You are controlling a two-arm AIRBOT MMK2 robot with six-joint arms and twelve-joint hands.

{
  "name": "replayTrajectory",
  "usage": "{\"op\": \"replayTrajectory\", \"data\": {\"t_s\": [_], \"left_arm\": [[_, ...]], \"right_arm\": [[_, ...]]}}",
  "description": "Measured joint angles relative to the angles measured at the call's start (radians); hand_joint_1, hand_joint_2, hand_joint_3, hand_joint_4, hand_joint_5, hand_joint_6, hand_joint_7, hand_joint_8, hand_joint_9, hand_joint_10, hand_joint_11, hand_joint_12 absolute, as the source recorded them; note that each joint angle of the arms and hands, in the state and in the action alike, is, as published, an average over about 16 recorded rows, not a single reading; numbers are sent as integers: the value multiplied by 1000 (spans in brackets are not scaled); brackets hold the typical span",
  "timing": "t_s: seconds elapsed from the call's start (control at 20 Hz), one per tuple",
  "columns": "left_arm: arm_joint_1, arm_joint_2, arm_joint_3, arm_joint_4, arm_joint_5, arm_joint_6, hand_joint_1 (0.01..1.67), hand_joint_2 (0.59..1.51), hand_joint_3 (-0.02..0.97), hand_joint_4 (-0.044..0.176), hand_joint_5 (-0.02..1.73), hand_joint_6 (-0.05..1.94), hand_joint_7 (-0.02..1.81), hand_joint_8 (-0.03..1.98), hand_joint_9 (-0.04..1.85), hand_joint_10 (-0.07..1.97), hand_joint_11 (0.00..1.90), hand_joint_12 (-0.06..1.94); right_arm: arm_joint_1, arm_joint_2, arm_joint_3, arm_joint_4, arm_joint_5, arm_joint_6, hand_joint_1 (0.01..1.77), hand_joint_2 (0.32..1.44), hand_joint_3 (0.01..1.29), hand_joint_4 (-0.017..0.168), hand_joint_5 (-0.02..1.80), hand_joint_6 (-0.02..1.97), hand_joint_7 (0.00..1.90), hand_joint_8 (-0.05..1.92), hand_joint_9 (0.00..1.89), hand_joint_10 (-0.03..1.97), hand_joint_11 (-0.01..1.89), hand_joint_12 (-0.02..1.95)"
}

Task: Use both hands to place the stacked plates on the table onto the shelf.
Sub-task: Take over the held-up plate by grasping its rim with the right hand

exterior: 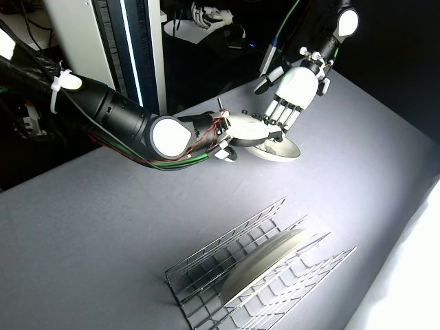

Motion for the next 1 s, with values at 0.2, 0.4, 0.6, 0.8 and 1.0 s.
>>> {"op": "replayTrajectory", "data": {"t_s": [0.2, 0.4, 0.6, 0.8, 1.0], "left_arm": [[0, 0, 0, 0, -1, 0, 24, 1137, 14, -10, 39, -30, 73, -12, 98, -15, 16, 209], [0, 0, 0, -1, -1, 0, 24, 1137, 14, -10, 39, -29, 74, -12, 98, -14, 16, 215], [0, 0, 1, -1, -3, 0, 24, 1137, 14, -10, 39, -29, 75, -12, 100, -13, 16, 224], [0, 0, 2, -2, -3, -1, 24, 1136, 14, -10, 39, -29, 77, -12, 105, -15, 16, 235], [-7, 3, 1, -7, -4, -7, 24, 1136, 14, -9, 41, -29, 81, -13, 109, -14, 16, 244]], "right_arm": [[-3, -10, 15, 19, -10, -11, 1135, 1136, 13, 3, 202, 10, 161, 18, 156, 29, 11, 727], [-5, -18, 25, 36, -14, -19, 1138, 1144, 14, 1, 274, 9, 241, 17, 230, 50, 11, 913], [-3, -27, 29, 56, -17, -29, 1151, 1149, 14, -2, 382, 10, 360, 15, 342, 88, 24, 1141], [1, -37, 30, 78, -17, -41, 1171, 1140, 13, -3, 500, 13, 495, 13, 470, 144, 86, 1309], [4, -46, 31, 96, -15, -53, 1190, 1123, 13, -5, 598, 84, 618, 61, 603, 203, 194, 1374]]}}
